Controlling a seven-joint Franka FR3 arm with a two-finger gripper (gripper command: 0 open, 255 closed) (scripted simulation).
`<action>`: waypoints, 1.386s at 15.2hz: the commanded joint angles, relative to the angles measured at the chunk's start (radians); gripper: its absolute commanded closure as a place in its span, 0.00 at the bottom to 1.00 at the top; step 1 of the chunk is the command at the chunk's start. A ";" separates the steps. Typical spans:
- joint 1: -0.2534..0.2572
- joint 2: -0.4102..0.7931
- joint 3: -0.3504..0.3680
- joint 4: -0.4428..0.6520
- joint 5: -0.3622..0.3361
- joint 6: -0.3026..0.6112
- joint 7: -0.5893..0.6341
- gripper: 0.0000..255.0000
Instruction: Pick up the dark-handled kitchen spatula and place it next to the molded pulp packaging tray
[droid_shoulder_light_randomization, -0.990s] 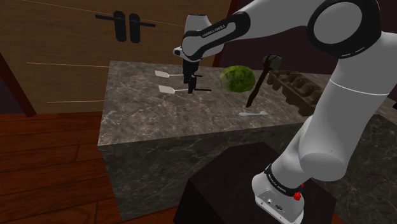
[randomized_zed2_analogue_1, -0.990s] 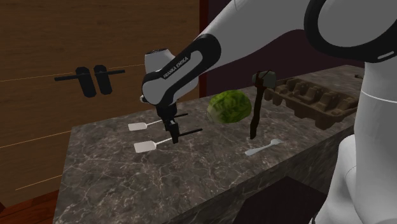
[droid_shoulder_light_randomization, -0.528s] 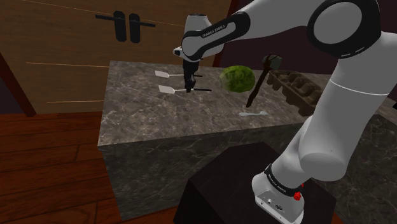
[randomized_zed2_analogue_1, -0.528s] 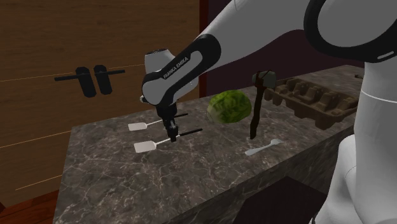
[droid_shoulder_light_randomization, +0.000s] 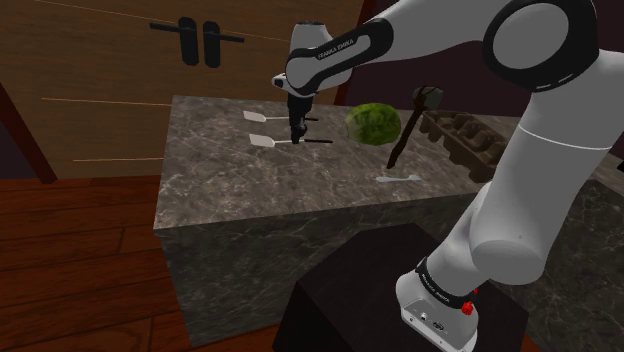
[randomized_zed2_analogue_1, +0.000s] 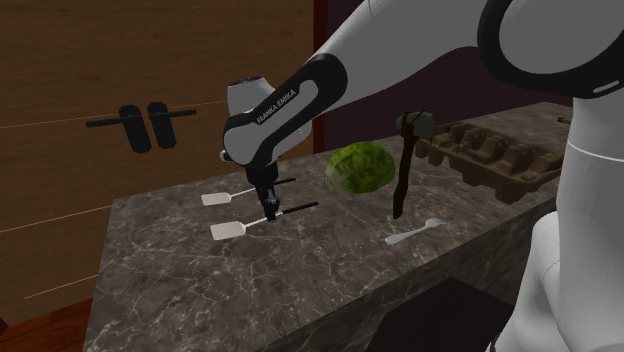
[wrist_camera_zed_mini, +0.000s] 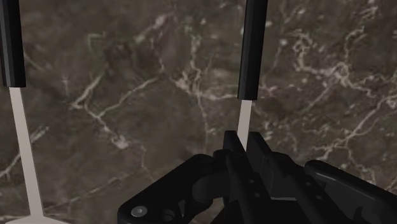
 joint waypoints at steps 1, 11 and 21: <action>0.000 -0.007 0.000 0.005 -0.001 -0.012 0.000 1.00; 0.004 -0.069 -0.003 0.065 -0.012 -0.134 0.003 1.00; 0.006 -0.112 -0.003 0.148 -0.019 -0.259 0.002 1.00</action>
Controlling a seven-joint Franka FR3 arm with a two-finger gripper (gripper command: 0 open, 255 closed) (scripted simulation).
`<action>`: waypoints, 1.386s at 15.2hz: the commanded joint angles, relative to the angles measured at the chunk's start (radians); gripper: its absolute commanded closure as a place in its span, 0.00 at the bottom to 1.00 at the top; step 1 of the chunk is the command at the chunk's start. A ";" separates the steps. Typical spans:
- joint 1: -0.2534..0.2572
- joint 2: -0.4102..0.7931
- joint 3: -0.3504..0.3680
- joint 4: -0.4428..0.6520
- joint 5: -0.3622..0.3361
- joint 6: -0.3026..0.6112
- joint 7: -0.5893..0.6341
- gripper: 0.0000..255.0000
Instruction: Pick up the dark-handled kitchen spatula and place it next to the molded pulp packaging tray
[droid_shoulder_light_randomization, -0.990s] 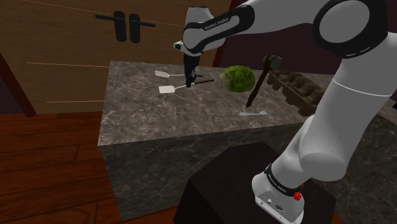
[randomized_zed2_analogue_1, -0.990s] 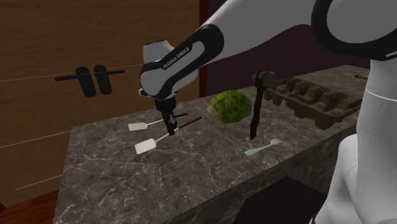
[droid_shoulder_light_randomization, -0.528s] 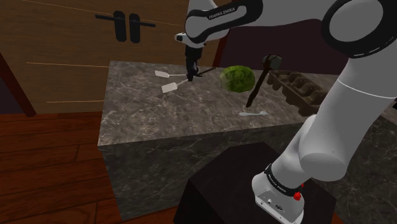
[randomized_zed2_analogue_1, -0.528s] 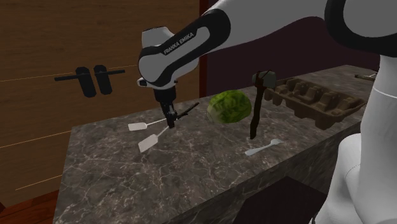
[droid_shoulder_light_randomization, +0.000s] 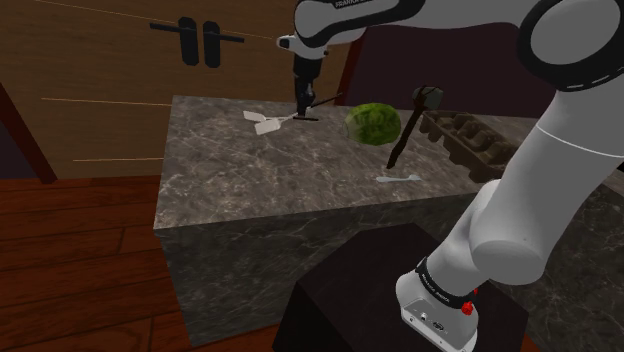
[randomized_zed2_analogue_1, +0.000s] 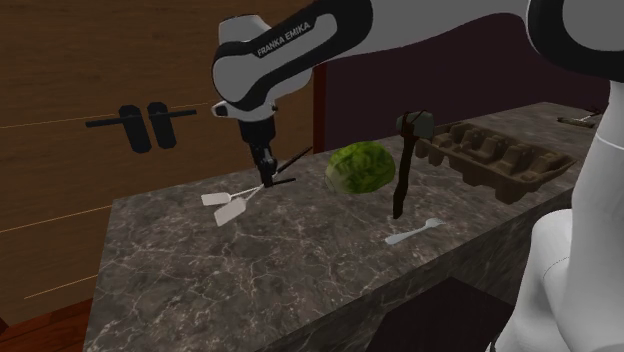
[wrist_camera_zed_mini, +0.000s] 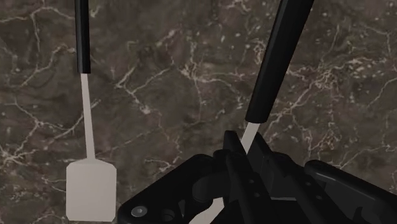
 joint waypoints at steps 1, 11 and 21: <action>0.001 -0.005 0.000 0.021 -0.001 -0.027 0.001 1.00; 0.002 -0.026 0.000 0.130 -0.003 -0.156 -0.003 1.00; -0.106 -0.057 -0.094 0.091 -0.008 -0.136 -0.204 1.00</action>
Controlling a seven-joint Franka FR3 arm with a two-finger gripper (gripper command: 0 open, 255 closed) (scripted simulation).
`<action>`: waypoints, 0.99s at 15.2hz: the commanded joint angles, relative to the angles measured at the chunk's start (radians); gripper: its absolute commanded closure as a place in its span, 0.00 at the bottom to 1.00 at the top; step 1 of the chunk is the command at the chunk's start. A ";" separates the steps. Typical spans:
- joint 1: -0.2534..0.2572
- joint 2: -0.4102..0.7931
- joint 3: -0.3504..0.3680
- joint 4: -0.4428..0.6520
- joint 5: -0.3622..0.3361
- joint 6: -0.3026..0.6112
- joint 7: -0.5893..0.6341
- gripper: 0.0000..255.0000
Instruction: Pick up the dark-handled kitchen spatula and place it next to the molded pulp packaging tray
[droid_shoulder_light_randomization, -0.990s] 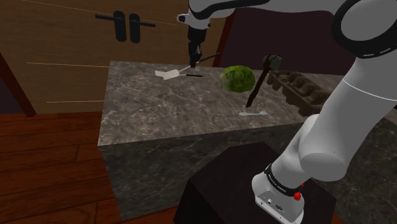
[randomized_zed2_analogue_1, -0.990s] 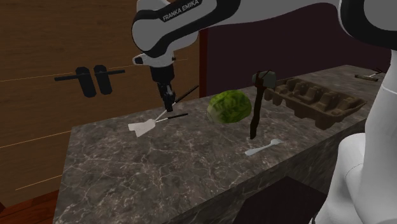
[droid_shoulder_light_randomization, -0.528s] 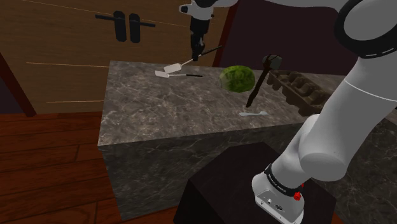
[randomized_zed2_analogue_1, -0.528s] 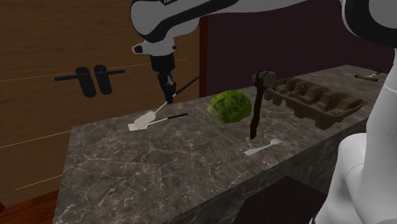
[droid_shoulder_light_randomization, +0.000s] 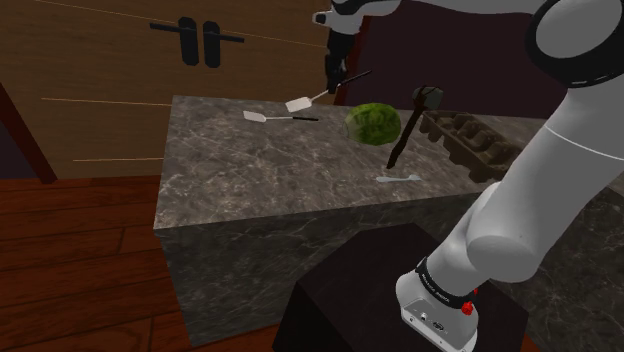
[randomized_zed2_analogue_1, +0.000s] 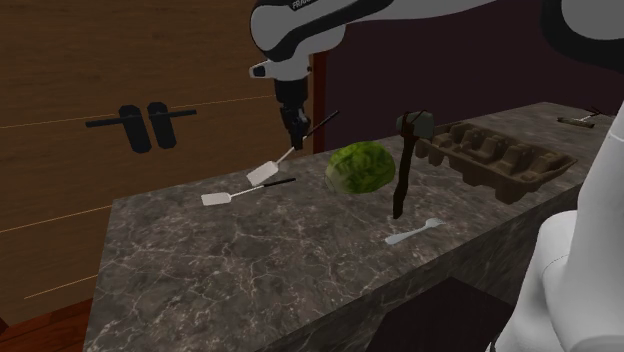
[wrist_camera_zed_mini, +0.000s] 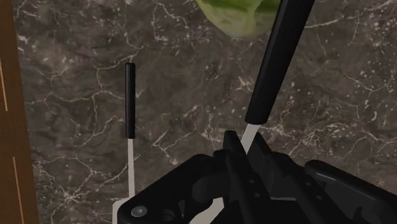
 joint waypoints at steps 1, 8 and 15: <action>-0.025 -0.005 -0.022 -0.008 -0.001 0.006 -0.048 1.00; -0.116 0.034 -0.096 0.034 0.016 0.009 -0.217 1.00; -0.220 0.124 -0.162 0.139 0.062 -0.005 -0.394 1.00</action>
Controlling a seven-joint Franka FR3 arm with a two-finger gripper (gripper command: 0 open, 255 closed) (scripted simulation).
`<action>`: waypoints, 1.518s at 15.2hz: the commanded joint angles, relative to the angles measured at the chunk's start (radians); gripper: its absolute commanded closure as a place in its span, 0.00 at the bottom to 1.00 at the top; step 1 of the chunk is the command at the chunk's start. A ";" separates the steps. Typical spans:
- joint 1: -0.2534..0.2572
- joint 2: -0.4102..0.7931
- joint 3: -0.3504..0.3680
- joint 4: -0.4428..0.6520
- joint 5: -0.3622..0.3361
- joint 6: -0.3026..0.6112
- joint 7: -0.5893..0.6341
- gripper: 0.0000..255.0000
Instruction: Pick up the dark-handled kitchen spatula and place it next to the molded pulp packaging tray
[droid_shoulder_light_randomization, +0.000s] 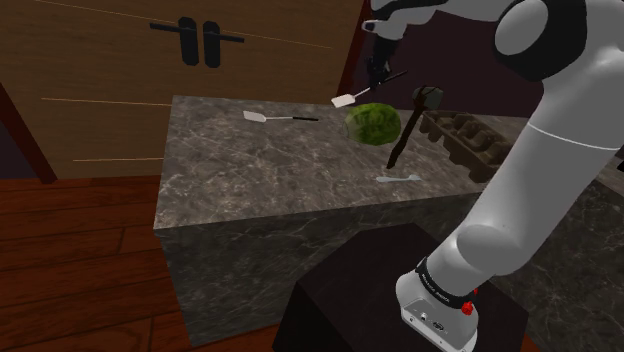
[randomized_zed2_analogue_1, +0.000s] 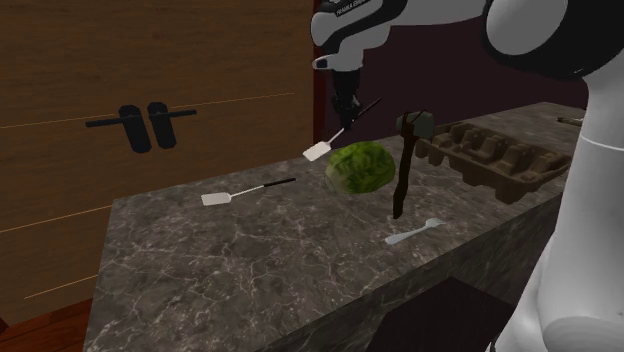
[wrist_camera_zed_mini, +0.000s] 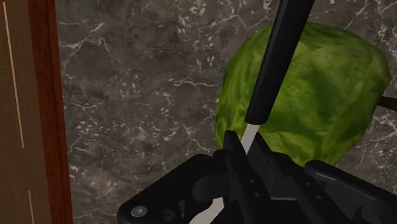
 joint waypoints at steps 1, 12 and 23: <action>-0.034 0.036 -0.018 0.045 0.019 -0.011 -0.056 1.00; -0.271 0.300 -0.066 0.394 0.151 -0.111 -0.316 1.00; -0.480 0.559 -0.048 0.757 0.245 -0.214 -0.427 1.00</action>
